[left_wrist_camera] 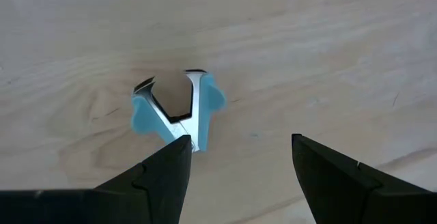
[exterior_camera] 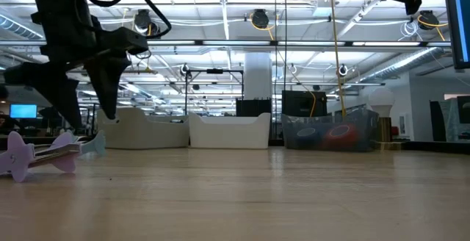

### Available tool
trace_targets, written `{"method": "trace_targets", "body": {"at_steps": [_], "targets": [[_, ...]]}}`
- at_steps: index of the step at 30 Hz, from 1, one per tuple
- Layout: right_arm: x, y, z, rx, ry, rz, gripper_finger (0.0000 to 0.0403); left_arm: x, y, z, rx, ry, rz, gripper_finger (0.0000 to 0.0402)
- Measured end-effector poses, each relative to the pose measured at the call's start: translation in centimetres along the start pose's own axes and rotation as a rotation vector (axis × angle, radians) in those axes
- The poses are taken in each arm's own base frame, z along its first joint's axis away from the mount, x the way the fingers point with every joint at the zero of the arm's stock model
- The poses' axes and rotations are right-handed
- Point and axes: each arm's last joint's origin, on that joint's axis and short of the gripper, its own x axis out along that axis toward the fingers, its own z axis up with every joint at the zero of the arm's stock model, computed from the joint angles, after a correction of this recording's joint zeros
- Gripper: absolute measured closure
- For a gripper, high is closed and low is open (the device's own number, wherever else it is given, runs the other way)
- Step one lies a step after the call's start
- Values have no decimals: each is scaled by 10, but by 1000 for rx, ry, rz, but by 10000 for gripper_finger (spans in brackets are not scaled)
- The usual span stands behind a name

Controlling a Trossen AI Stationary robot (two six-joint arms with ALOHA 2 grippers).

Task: Pick and place Stapler, Stapler remover, tape
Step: Put the blue staple remover into the white bin

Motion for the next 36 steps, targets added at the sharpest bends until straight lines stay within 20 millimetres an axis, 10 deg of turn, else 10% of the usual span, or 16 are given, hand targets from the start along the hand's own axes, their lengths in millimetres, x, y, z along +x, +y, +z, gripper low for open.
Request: {"method": "trace_targets", "body": {"at_steps": [15,36], "targets": [[1,-1,-11,-60,98,-9,401,0,0,0,-21,2,-1,149],[11,0,-85,83,-7,101,403,0,0,1,-23,-1,-2,149]]}}
